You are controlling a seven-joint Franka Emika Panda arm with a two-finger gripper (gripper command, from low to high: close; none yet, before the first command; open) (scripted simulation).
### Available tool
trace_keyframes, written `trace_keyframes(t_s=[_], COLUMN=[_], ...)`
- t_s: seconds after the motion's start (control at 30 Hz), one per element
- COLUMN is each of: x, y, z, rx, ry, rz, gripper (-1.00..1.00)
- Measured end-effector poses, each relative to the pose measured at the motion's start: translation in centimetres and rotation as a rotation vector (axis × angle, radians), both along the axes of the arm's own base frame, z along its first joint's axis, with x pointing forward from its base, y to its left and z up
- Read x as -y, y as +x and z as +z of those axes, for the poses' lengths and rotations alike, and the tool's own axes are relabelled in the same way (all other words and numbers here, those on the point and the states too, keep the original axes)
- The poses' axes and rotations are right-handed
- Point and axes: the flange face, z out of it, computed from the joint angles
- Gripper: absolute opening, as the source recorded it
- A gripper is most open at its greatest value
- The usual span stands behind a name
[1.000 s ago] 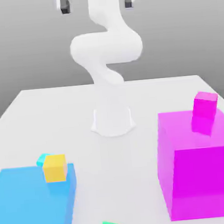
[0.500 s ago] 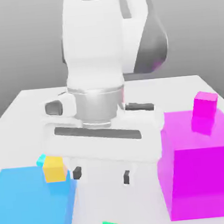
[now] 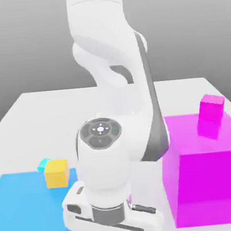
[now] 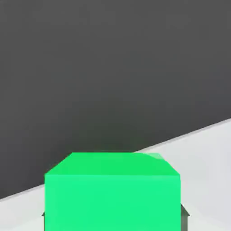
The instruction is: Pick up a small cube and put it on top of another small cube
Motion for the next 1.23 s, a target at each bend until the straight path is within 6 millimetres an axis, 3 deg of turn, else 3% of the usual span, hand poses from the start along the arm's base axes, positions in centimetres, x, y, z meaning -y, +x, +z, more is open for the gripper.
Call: trace_keyframes(t_s=[0.07,0.2,0.27,0.4,0.53,0.57,0.63,0.73,0.87,1.13,1.17,1.23], x=[0.0,-0.6,1.2,8.5,16.6,18.1,18.9,20.3,20.8,20.6,20.6,20.5], y=[0.1,0.7,0.2,-4.6,-12.0,-14.1,-17.2,-22.4,-29.1,-30.2,-30.3,-30.3], z=[1.3,6.6,8.9,11.3,12.9,13.2,13.6,13.7,11.6,5.2,4.7,4.7], rx=[0.000,0.023,0.053,0.063,0.066,0.067,0.071,0.073,0.018,0.001,0.000,0.000], ry=[0.000,0.001,-0.013,-0.047,-0.061,-0.060,-0.052,-0.031,-0.004,0.004,0.002,0.002], rz=[0.000,0.023,-0.014,-0.224,-0.504,-0.573,-0.661,-0.822,-1.040,-1.078,-1.080,-1.077], gripper=[-1.00,-1.00,-1.00,-1.00,-1.00,-1.00,-1.00,-1.00,-1.00,-1.00,1.00,1.00])
